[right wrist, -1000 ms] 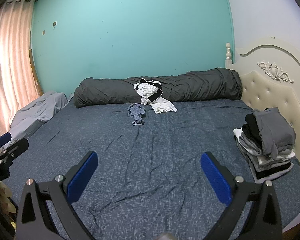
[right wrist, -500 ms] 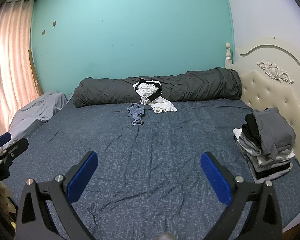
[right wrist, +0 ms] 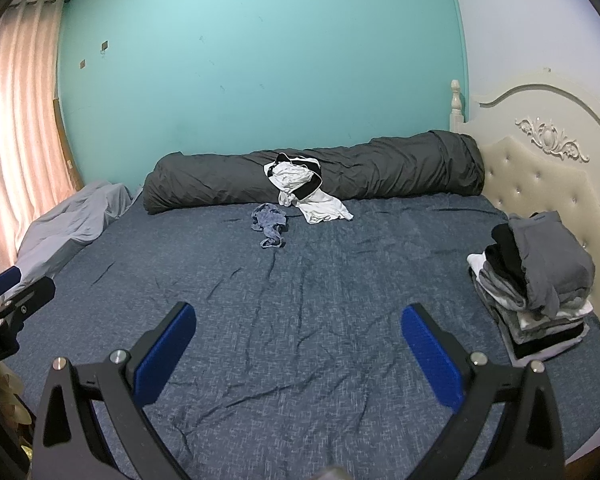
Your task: Fold clothes
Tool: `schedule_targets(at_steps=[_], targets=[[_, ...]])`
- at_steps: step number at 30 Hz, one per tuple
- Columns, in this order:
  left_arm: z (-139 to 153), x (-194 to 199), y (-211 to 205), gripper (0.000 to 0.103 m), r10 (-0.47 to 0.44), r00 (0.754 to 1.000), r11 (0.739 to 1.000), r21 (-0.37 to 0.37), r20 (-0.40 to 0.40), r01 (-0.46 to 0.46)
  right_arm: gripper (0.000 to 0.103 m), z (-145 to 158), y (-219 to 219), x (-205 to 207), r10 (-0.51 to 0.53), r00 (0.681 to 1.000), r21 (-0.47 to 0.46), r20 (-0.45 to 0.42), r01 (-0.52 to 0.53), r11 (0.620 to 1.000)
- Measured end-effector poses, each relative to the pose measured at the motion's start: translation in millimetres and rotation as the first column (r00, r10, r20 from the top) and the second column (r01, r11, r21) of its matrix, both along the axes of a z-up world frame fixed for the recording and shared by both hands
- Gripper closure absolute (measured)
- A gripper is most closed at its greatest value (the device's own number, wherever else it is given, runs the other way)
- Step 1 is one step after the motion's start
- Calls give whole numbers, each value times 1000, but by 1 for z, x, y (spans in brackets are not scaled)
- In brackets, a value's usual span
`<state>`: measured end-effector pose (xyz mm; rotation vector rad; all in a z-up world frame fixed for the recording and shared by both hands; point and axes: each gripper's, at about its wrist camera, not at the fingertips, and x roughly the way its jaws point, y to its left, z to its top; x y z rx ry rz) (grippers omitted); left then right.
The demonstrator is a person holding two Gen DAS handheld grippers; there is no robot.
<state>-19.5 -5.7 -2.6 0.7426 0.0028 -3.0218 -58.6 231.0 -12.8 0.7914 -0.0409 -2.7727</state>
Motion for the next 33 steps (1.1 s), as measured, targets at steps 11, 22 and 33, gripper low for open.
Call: schedule_targets(at_steps=[11,22,33], targets=[[-35,-56,-12,0,42,998,999,15,44,-43,0,-35,-6,-59,32,997,-39,76,-30,999],[-95,-169,-43,0,68,991,995,64,118,-75,0,-95,-34,-169,91,984,-46,150,-85,995],[-177,-319,-67,0,29,982,992,114,187,-51,1,-168,-86,-313,119,975,39,188,-128,991]])
